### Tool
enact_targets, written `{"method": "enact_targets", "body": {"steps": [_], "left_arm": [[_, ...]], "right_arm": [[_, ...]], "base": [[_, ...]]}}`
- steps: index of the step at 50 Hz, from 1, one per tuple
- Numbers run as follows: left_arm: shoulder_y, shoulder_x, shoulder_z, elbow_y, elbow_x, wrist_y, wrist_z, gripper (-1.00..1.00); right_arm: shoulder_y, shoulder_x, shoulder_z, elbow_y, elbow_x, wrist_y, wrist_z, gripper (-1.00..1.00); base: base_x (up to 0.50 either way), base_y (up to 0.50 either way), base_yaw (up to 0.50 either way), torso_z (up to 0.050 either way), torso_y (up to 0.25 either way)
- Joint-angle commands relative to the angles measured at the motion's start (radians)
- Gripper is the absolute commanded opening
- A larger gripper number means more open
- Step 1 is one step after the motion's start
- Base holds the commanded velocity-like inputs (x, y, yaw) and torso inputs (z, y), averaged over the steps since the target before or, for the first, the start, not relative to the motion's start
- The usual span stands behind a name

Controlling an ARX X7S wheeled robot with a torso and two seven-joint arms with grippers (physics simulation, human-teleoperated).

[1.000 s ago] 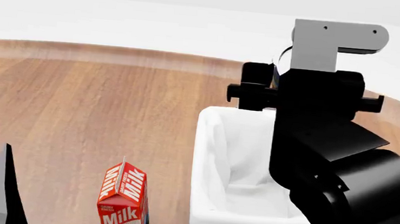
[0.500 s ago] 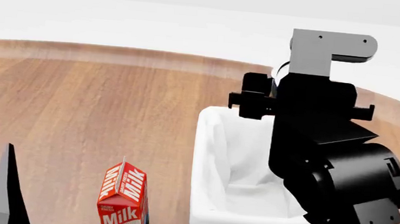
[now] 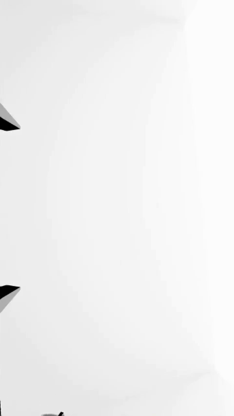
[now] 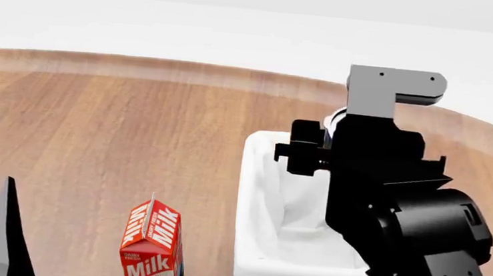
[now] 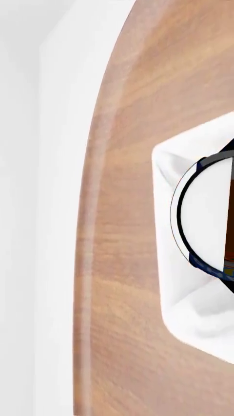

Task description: Pick up the alphabet soup and the tomato sauce, and put them in the basket.

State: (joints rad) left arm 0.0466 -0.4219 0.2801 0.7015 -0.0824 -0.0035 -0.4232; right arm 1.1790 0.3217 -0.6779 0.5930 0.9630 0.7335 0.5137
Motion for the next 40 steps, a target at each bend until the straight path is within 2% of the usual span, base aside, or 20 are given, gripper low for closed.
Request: {"method": "enact_targets", "body": {"steps": [1, 40], "left_arm": [[-0.003, -0.003, 0.002, 0.011, 0.001, -0.009, -0.003, 1.0], [-0.005, -0.011, 0.01, -0.001, -0.001, -0.002, -0.009, 1.0]], "right_arm": [[-0.004, -0.009, -0.011, 0.025, -0.046, 0.013, -0.027, -1.0], [-0.074, -0.052, -0.048, 0.155, -0.09, -0.086, -0.109, -1.0]], "base": [[0.0, 0.0, 0.0, 0.01, 0.0], [0.0, 0.0, 0.0, 0.0, 0.001]]}}
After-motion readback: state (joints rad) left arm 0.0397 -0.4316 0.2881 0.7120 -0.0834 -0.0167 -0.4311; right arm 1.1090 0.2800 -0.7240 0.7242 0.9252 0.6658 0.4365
